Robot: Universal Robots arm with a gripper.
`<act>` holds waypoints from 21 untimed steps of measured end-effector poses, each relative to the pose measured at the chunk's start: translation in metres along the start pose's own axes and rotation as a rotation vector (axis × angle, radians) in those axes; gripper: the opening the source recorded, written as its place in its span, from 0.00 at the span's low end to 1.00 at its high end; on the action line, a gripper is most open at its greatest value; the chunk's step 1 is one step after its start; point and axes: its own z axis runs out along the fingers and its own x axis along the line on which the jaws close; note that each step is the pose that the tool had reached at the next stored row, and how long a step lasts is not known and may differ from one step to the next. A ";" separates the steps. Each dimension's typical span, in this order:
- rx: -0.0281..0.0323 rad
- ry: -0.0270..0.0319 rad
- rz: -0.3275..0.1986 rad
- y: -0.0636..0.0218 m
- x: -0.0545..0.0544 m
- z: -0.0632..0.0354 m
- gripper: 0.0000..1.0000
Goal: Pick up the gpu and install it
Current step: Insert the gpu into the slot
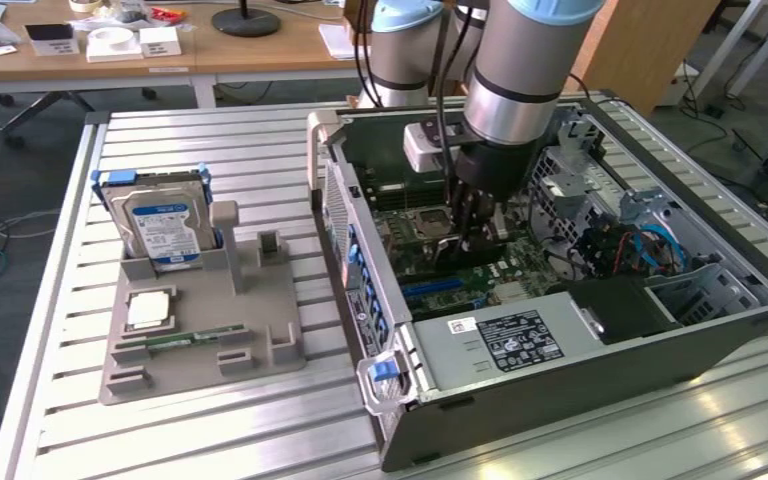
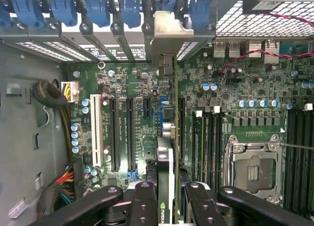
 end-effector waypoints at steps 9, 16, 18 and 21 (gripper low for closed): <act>0.0001 -0.0001 0.000 0.0023 0.003 0.0000 0.27; 0.0001 -0.0001 0.000 0.0053 0.003 0.0002 0.27; 0.0001 -0.0001 0.000 0.0062 0.003 0.0003 0.27; 0.0001 0.0000 0.000 0.0076 0.003 0.0004 0.27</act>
